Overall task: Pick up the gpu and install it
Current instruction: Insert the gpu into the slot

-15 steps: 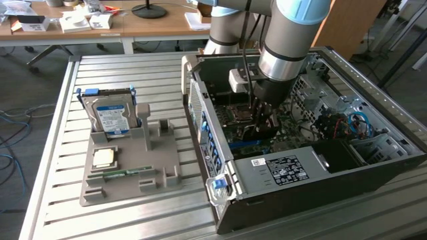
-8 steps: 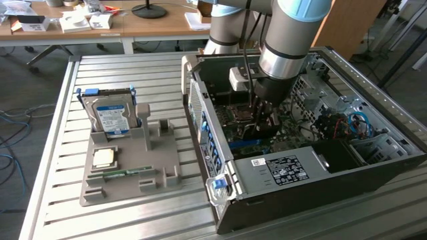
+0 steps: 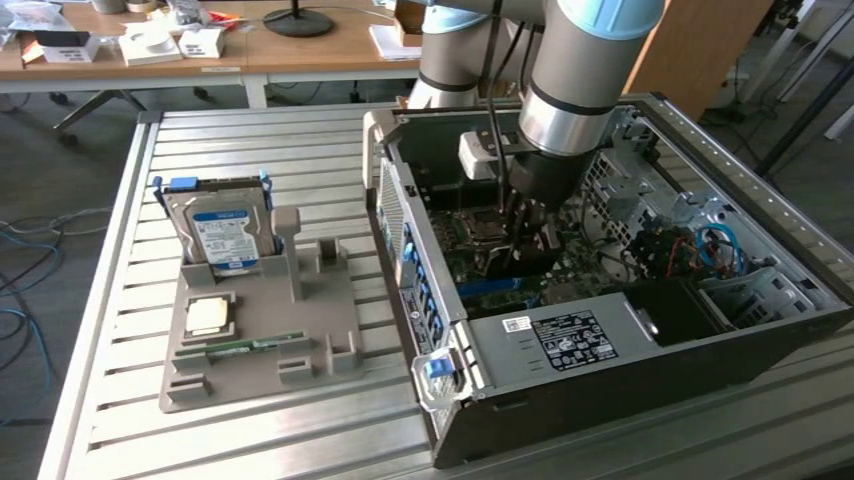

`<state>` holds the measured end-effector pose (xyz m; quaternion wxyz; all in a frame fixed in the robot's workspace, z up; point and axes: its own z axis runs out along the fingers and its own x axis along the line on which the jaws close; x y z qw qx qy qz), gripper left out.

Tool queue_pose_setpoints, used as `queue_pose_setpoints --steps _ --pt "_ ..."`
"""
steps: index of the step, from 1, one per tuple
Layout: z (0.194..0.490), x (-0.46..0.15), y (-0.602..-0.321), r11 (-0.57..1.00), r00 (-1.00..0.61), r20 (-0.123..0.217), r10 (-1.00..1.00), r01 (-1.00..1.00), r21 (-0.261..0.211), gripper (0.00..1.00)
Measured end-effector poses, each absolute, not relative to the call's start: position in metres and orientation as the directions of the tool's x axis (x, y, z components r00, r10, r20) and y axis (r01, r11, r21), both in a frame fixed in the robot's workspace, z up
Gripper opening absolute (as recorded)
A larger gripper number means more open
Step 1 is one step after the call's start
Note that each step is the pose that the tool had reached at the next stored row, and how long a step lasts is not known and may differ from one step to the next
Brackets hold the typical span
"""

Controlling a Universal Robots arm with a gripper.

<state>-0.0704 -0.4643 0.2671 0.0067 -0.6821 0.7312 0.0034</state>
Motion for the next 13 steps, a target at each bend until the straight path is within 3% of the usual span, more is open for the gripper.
queue_pose_setpoints --steps 13 --pt "0.2651 -0.0747 -0.4643 0.069 -0.069 -0.014 -0.998 -0.998 -0.005 0.26"
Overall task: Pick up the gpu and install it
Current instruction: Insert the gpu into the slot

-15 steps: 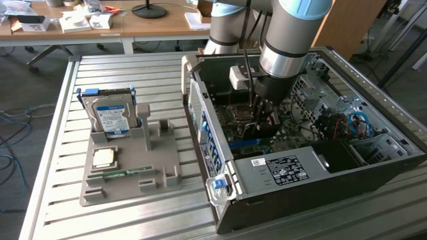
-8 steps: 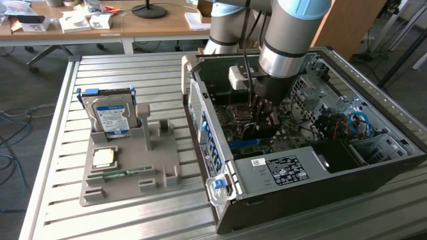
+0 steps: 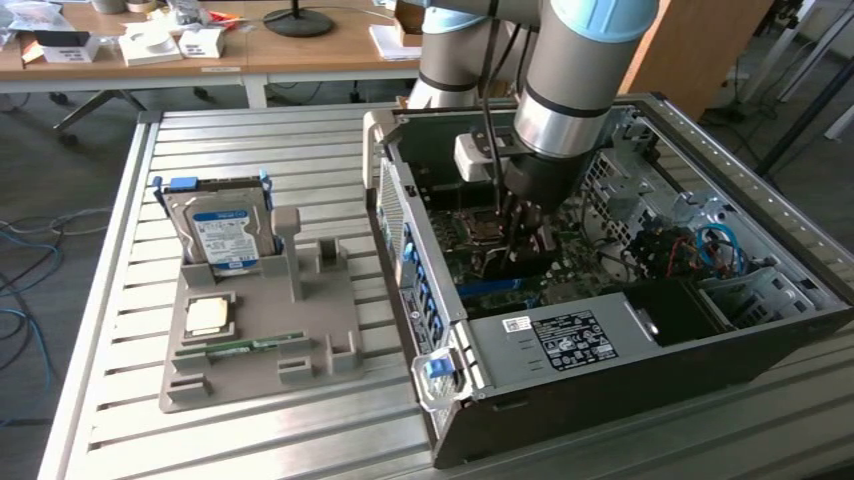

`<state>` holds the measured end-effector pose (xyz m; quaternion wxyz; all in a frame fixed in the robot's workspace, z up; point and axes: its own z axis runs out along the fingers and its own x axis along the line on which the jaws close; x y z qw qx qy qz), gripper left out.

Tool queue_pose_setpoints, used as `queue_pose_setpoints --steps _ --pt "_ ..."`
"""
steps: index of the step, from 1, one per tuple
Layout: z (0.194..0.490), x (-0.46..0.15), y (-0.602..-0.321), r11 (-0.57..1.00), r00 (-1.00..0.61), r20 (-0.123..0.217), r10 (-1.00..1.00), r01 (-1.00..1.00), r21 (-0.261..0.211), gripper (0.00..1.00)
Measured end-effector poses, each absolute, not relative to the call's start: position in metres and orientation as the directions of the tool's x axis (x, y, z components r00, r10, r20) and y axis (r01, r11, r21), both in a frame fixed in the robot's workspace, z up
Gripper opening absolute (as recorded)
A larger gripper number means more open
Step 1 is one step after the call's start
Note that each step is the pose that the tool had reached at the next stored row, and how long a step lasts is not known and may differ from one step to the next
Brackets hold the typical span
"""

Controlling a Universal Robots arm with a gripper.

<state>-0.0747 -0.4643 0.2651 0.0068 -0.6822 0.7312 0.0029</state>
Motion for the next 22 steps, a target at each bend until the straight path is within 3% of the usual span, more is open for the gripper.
queue_pose_setpoints --steps 22 --pt "0.2625 -0.0747 -0.4643 0.076 -0.076 -0.014 -0.997 -0.997 -0.005 0.26"
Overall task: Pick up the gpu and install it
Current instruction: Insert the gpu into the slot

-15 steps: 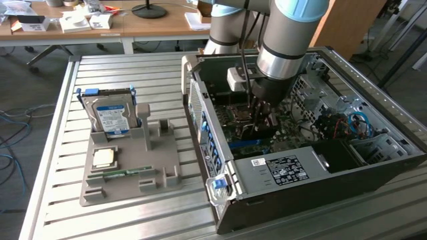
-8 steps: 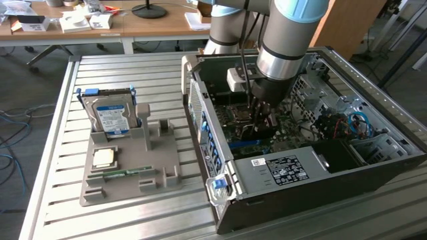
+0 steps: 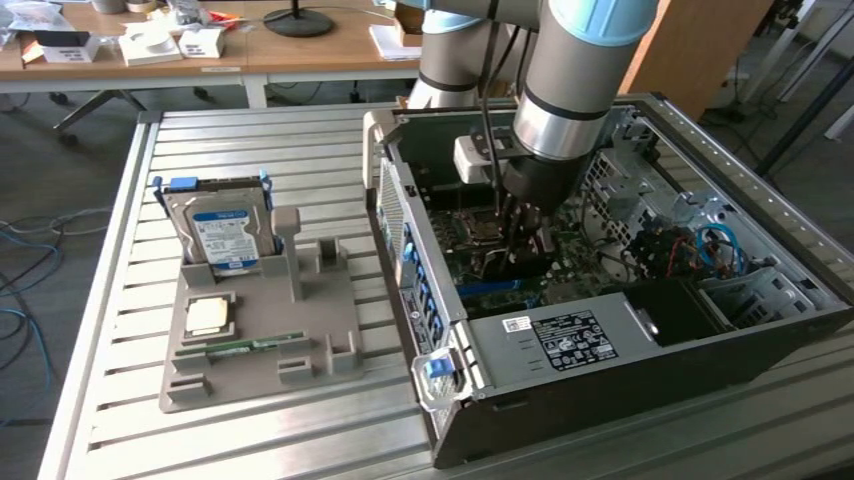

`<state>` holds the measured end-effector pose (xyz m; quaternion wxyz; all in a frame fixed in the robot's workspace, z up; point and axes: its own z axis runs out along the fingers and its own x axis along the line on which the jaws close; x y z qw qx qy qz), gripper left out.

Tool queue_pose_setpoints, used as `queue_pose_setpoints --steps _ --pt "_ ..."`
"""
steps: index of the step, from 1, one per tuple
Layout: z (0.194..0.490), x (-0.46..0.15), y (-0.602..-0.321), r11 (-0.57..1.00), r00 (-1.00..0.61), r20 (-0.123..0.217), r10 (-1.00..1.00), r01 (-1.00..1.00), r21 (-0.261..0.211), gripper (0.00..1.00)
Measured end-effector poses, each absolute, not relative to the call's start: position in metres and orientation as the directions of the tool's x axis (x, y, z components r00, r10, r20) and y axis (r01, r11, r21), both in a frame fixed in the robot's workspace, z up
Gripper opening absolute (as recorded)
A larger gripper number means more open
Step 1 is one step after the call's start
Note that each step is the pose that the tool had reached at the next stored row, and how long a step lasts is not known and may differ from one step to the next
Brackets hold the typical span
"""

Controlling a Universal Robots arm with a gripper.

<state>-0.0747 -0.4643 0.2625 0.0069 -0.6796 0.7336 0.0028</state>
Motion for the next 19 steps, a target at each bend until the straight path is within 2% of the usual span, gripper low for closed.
queue_pose_setpoints --steps 19 --pt "0.2618 -0.0751 -0.4643 0.079 -0.079 -0.014 -0.997 -0.997 -0.006 0.26"
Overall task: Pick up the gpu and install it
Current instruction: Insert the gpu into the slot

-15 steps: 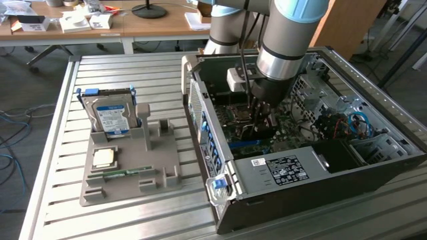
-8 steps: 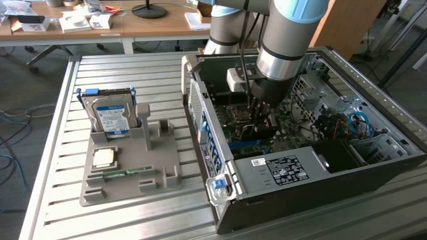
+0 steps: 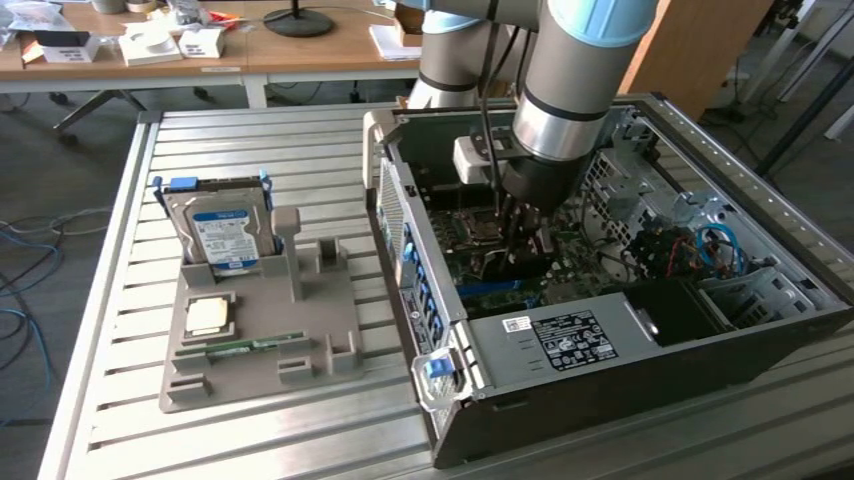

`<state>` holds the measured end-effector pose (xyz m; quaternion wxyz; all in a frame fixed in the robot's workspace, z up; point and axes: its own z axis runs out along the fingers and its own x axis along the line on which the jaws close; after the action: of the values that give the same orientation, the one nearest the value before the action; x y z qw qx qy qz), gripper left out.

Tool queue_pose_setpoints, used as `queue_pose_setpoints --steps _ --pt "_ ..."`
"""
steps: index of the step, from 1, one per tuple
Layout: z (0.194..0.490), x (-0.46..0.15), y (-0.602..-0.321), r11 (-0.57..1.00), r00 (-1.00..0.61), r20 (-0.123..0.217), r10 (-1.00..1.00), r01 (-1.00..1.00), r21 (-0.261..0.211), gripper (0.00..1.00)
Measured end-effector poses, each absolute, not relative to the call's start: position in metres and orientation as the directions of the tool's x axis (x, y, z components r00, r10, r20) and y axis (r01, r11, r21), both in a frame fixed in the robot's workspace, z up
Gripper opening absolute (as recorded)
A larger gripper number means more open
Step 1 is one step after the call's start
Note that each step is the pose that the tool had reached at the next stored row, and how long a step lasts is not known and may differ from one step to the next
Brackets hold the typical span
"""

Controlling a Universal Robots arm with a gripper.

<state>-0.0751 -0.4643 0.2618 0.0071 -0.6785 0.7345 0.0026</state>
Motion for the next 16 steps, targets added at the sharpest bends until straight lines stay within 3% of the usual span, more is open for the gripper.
queue_pose_setpoints --steps 16 --pt "0.2595 -0.0793 -0.4621 0.079 -0.079 -0.014 -0.997 -0.997 -0.006 0.26"
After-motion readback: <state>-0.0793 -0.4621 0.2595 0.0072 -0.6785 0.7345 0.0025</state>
